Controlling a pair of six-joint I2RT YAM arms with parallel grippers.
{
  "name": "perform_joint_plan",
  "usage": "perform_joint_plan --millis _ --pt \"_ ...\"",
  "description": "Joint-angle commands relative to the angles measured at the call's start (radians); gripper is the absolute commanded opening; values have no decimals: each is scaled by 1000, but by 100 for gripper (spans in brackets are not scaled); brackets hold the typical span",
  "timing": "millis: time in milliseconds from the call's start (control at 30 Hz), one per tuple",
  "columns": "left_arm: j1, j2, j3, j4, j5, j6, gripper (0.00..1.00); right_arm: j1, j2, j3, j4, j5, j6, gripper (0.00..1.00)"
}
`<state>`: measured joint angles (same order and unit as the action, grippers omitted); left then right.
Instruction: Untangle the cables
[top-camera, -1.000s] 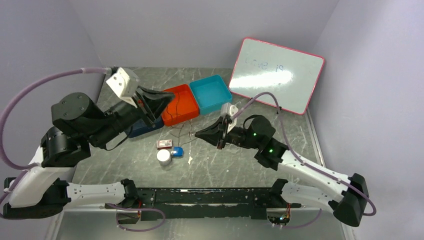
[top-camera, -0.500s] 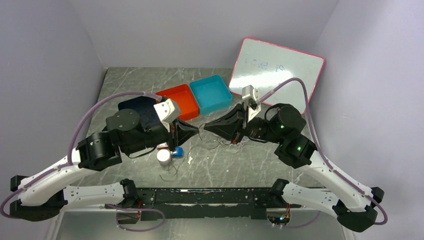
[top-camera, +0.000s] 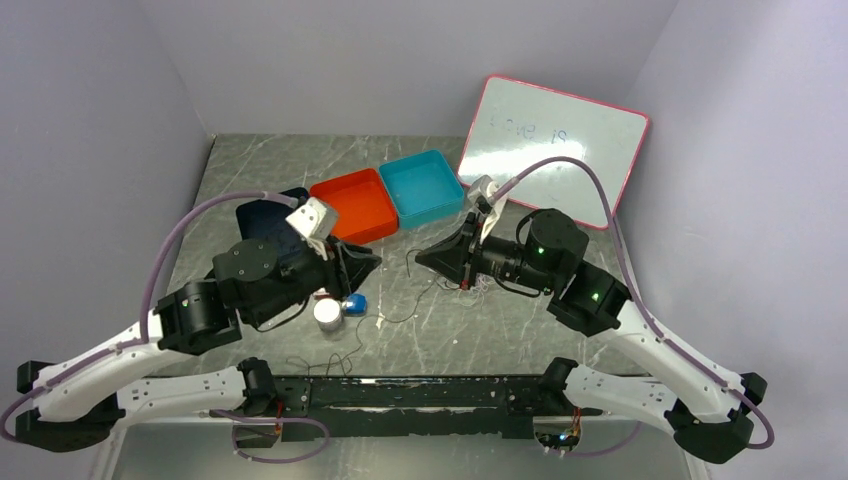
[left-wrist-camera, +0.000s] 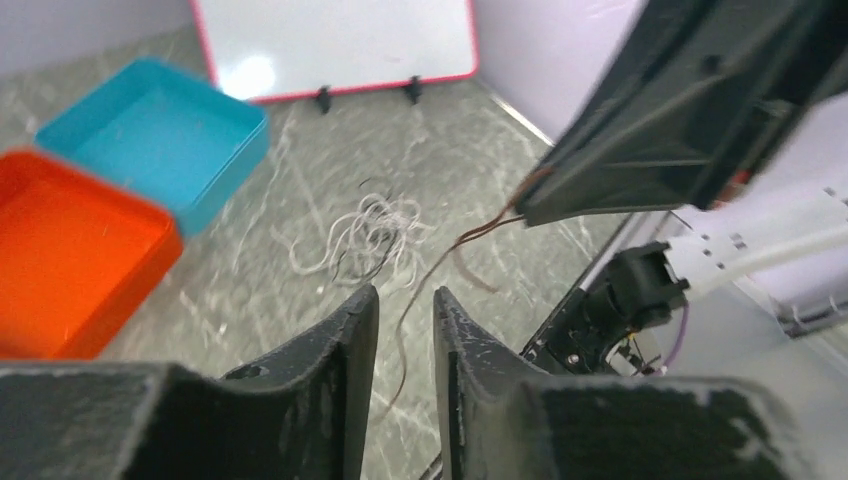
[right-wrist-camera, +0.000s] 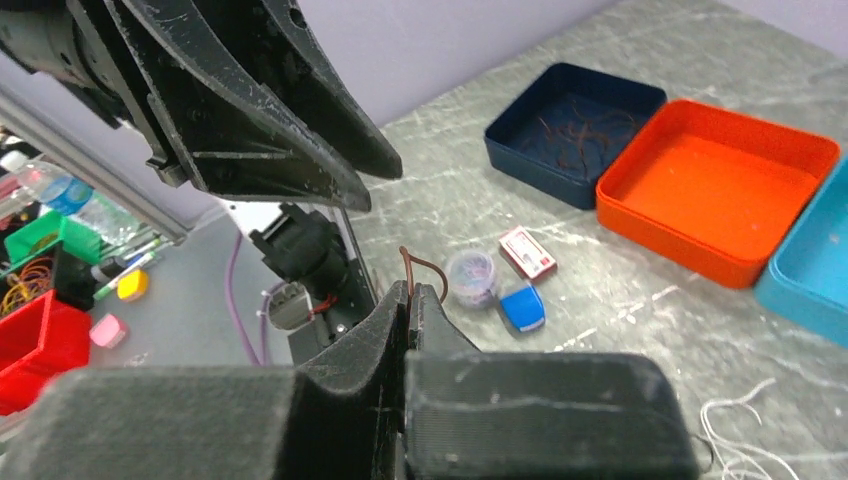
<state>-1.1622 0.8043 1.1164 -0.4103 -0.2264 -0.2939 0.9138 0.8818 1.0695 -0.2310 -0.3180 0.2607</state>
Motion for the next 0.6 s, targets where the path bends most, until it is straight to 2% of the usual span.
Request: perform_joint_plan --millis 0,133,267,400,567 --pt "-4 -97 -60 -58 -270 -193 37 1 -30 5 -69 99 8 0" --pt "-4 -167 -110 -70 -295 -255 49 2 -54 51 -101 296 -8 0" --pt "-4 -175 -97 -157 -348 -314 55 1 -62 98 -153 440 -42 0" --pt "-4 -152 -76 -222 -406 -360 58 1 -58 127 -167 427 -57 0" --pt "-4 -120 -63 -295 -479 -430 59 1 -30 126 -141 267 -29 0"
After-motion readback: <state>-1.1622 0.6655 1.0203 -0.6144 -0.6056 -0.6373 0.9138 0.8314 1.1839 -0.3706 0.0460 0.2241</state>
